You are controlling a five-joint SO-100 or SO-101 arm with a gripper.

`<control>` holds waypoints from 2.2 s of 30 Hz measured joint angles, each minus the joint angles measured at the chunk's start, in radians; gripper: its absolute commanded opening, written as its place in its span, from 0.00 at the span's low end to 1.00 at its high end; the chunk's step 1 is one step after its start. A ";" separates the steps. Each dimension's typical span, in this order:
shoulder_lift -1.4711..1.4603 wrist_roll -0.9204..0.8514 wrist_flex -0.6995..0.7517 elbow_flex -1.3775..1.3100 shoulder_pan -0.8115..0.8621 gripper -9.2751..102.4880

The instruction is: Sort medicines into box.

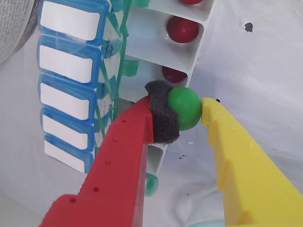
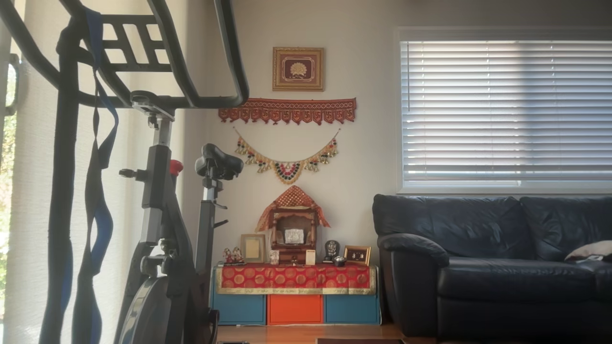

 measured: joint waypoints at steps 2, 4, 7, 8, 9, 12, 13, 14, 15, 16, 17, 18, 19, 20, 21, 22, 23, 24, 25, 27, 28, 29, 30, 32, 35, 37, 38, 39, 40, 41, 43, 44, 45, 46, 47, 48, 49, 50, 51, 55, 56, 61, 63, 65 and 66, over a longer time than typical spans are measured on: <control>0.000 0.005 0.000 0.000 -0.002 0.09; 0.000 0.008 0.000 0.000 -0.002 0.09; 0.000 0.014 -0.006 0.000 -0.002 0.09; 0.000 0.018 -0.015 0.000 -0.002 0.09; 0.000 0.021 -0.020 0.000 -0.002 0.09; 0.000 0.034 -0.044 0.000 -0.002 0.09; 0.000 0.035 -0.051 0.000 -0.002 0.09; 0.000 0.038 -0.058 0.006 -0.006 0.09; 0.000 0.041 -0.067 0.015 -0.009 0.09; 0.000 0.043 -0.075 0.025 -0.011 0.09; 0.000 0.044 -0.081 0.032 -0.014 0.09; 0.000 0.044 -0.087 0.037 -0.018 0.09; 0.000 0.044 -0.091 0.040 -0.020 0.09; 0.000 0.044 -0.095 0.040 -0.021 0.09; 0.000 0.044 -0.098 0.040 -0.025 0.09; 0.000 0.044 -0.101 0.040 -0.025 0.09; 0.000 0.044 -0.104 0.040 -0.025 0.09; 0.000 0.049 -0.109 0.046 -0.025 0.09; 0.000 0.054 -0.118 0.058 -0.025 0.09; 0.000 0.061 -0.135 0.081 -0.025 0.09; 0.000 0.063 -0.147 0.095 -0.028 0.10; 0.000 0.066 -0.156 0.104 -0.029 0.10; 0.000 0.064 -0.164 0.114 -0.032 0.10; 0.000 0.064 -0.178 0.127 -0.038 0.11; 0.000 0.064 -0.201 0.147 -0.043 0.13; 0.015 0.066 -0.225 0.175 -0.044 0.15; 0.021 0.066 -0.233 0.183 -0.044 0.16; 0.026 0.066 -0.241 0.187 -0.044 0.17; 0.026 0.066 -0.244 0.190 -0.044 0.19; 0.026 0.064 -0.244 0.190 -0.044 0.20; 0.031 0.064 -0.245 0.192 -0.044 0.23; 0.032 0.063 -0.245 0.196 -0.044 0.25; 0.037 0.057 -0.245 0.202 -0.044 0.27; 0.041 0.051 -0.241 0.212 -0.044 0.28; 0.046 0.044 -0.233 0.218 -0.044 0.29; 0.049 0.040 -0.229 0.221 -0.044 0.29; 0.049 0.035 -0.222 0.221 -0.044 0.29; 0.049 0.031 -0.219 0.221 -0.043 0.29; 0.051 0.026 -0.216 0.221 -0.043 0.28; 0.066 0.011 -0.201 0.241 -0.043 0.28; 0.077 0.008 -0.195 0.245 -0.043 0.28; 0.173 -0.011 -0.193 0.321 -0.041 0.27; 0.207 -0.017 -0.193 0.341 -0.038 0.27; 0.229 -0.017 -0.193 0.345 -0.032 0.26; 0.235 -0.017 -0.193 0.345 -0.029 0.25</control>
